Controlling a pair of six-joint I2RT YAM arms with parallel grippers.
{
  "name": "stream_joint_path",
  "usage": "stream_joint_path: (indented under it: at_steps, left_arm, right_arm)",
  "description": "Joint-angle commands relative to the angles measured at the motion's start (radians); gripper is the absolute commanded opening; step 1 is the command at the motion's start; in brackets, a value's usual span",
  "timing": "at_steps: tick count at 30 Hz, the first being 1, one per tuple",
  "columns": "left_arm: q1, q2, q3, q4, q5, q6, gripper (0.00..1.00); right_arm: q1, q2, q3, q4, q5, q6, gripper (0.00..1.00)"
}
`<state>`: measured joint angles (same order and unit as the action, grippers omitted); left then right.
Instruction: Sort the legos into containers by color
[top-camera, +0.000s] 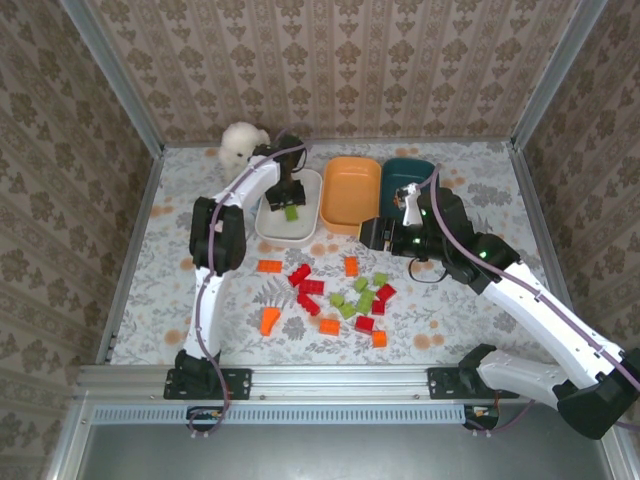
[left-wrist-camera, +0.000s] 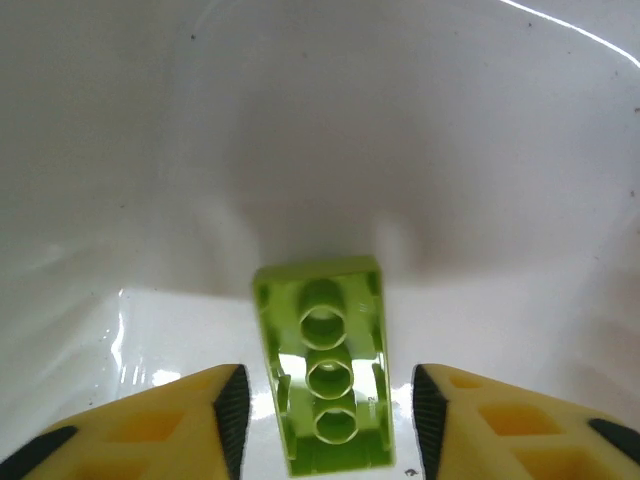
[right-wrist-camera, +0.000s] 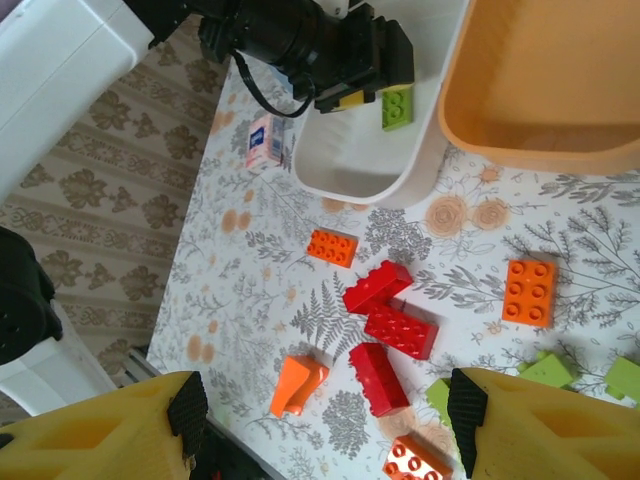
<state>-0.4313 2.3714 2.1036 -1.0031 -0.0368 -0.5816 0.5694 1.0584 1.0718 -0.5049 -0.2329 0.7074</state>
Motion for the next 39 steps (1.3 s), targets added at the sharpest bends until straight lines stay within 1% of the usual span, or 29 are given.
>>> stream_joint_path:
  at_steps: [1,4,7,10,13,14,18,20,22,26,28,29,32,35,39]
  left_arm:
    - [-0.004,-0.019,0.019,-0.039,0.014,-0.001,0.56]
    - [-0.005,-0.055,0.024,-0.034,0.014,-0.001,0.61]
    - [-0.008,-0.096,0.033,-0.031,0.015,-0.009,0.63]
    - [-0.017,-0.157,0.039,-0.022,0.01,-0.016,0.66]
    - [-0.019,-0.257,-0.004,0.022,0.0,-0.018,0.69]
    - [-0.051,-0.307,-0.042,0.053,-0.004,-0.018,0.69]
    - [-0.083,-0.523,-0.24,0.21,0.006,-0.012,0.72]
    - [-0.101,-0.65,-0.387,0.292,0.028,-0.003,0.75]
    - [-0.119,-0.77,-0.536,0.378,0.073,0.01,0.76]
    - [-0.165,-1.032,-0.836,0.538,0.187,0.046,0.83]
    - [-0.18,-1.144,-0.978,0.602,0.278,0.055,0.85]
    - [-0.185,-1.196,-1.038,0.623,0.324,0.05,0.86]
    - [-0.204,-1.305,-1.158,0.608,0.38,0.017,0.85]
    - [-0.217,-1.4,-1.229,0.577,0.37,-0.013,0.85]
    - [-0.217,-1.482,-1.274,0.57,0.366,-0.014,0.86]
  right_arm:
    - [-0.005,0.004,0.01,-0.065,0.041,-0.014,0.69]
    - [-0.005,0.003,0.02,-0.094,0.057,-0.031,0.69]
    - [-0.005,0.0,0.026,-0.132,0.082,-0.038,0.68]
    - [-0.005,0.0,0.037,-0.219,0.154,-0.025,0.68]
    - [-0.005,0.008,0.041,-0.322,0.233,0.006,0.66]
    - [-0.005,0.012,0.035,-0.342,0.248,0.018,0.66]
    - [-0.005,0.054,0.005,-0.402,0.288,0.098,0.63]
    - [-0.003,0.086,-0.015,-0.414,0.294,0.144,0.63]
    - [-0.002,0.11,-0.055,-0.385,0.279,0.186,0.62]
    - [0.006,0.151,-0.149,-0.273,0.26,0.255,0.59]
    - [0.012,0.182,-0.18,-0.246,0.251,0.287,0.58]
    - [0.018,0.199,-0.196,-0.238,0.249,0.307,0.58]
    - [0.029,0.237,-0.235,-0.196,0.245,0.361,0.57]
    - [0.046,0.274,-0.255,-0.143,0.258,0.401,0.56]
    - [0.08,0.325,-0.269,-0.061,0.262,0.459,0.56]
